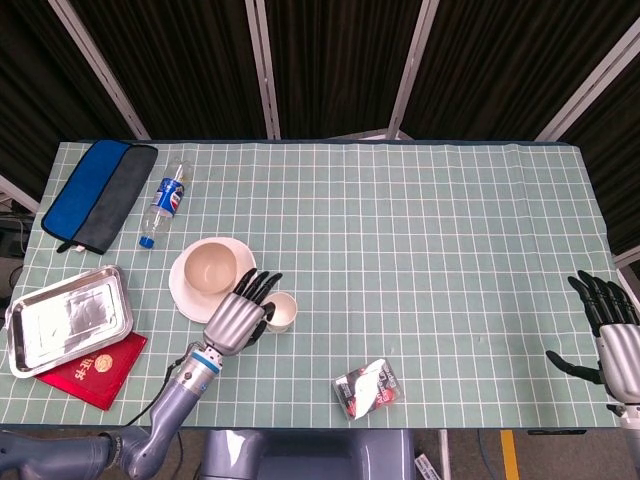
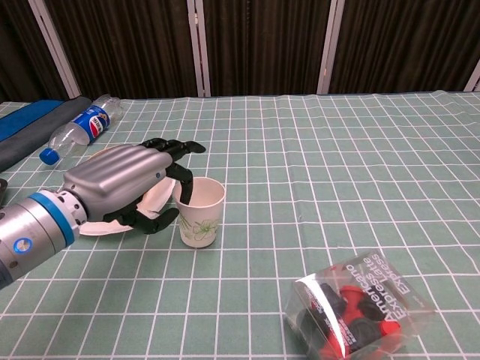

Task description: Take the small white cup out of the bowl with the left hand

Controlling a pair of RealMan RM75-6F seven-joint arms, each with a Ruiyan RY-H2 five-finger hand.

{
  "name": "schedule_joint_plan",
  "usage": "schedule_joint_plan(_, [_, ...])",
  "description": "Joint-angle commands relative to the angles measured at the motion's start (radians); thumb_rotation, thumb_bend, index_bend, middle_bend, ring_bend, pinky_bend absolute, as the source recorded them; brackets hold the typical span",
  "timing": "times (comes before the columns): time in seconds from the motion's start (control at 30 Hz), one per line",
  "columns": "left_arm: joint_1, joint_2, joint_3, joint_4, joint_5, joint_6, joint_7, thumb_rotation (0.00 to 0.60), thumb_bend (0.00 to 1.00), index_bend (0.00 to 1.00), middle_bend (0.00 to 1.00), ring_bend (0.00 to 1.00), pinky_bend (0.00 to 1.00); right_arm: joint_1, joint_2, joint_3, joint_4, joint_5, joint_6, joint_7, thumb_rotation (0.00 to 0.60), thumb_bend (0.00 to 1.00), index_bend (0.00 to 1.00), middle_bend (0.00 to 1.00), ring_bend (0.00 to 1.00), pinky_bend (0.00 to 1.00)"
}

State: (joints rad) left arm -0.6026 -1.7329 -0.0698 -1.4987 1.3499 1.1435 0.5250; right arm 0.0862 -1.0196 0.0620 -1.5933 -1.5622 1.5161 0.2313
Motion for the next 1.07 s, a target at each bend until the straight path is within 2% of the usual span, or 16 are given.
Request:
schedule_joint_plan(0.03, [0.015, 0.028, 0.001, -0.03, 0.003, 0.02, -0.005, 0.6, 0.34, 0.29, 0.0, 0.0, 0.0, 0.0, -0.001, 0.0, 0.0, -0.001, 0.0, -0.002, 0.6, 0.03, 0.04, 0.0, 0.0, 0.0])
schedule_joint_plan(0.1, [0.024, 0.047, 0.001, -0.049, 0.007, 0.034, -0.01, 0.6, 0.26, 0.18, 0.0, 0.0, 0.0, 0.001, -0.002, -0.001, 0.001, -0.001, -0.001, -0.005, 0.6, 0.03, 0.04, 0.0, 0.0, 0.0])
schedule_joint_plan(0.2, [0.043, 0.091, 0.005, -0.088, 0.011, 0.058, -0.016, 0.6, 0.19, 0.09, 0.0, 0.0, 0.0, 0.001, -0.004, -0.001, 0.0, -0.001, -0.003, -0.011, 0.6, 0.04, 0.04, 0.0, 0.0, 0.0])
schedule_joint_plan(0.33, [0.078, 0.158, 0.01, -0.138, 0.007, 0.092, -0.037, 0.6, 0.17, 0.07, 0.0, 0.0, 0.0, 0.0, -0.006, -0.002, 0.0, -0.001, -0.002, -0.019, 0.6, 0.03, 0.04, 0.0, 0.0, 0.0])
schedule_joint_plan(0.4, [0.137, 0.228, 0.018, -0.17, 0.022, 0.181, -0.079, 0.6, 0.17, 0.07, 0.0, 0.0, 0.0, 0.001, -0.008, -0.001, 0.001, 0.004, -0.006, -0.029, 0.6, 0.03, 0.04, 0.0, 0.0, 0.0])
schedule_joint_plan(0.53, [0.205, 0.289, 0.042, -0.178, 0.062, 0.277, -0.126, 0.6, 0.17, 0.06, 0.0, 0.0, 0.0, 0.004, -0.013, -0.002, 0.002, 0.009, -0.015, -0.043, 0.6, 0.03, 0.04, 0.0, 0.0, 0.0])
schedule_joint_plan(0.6, [0.279, 0.338, 0.065, -0.175, 0.074, 0.373, -0.155, 0.6, 0.17, 0.04, 0.0, 0.0, 0.0, 0.006, -0.018, -0.003, 0.001, 0.008, -0.021, -0.061, 0.6, 0.03, 0.04, 0.0, 0.0, 0.0])
schedule_joint_plan(0.8, [0.407, 0.426, 0.095, -0.182, 0.06, 0.503, -0.19, 0.6, 0.15, 0.0, 0.0, 0.0, 0.0, 0.013, -0.035, -0.01, -0.004, 0.004, -0.035, -0.106, 0.6, 0.03, 0.04, 0.0, 0.0, 0.0])
schedule_joint_plan(1.07, [0.496, 0.487, 0.106, -0.159, 0.055, 0.555, -0.255, 0.6, 0.14, 0.0, 0.0, 0.0, 0.0, 0.019, -0.057, -0.012, -0.001, 0.006, -0.048, -0.153, 0.6, 0.03, 0.04, 0.0, 0.0, 0.0])
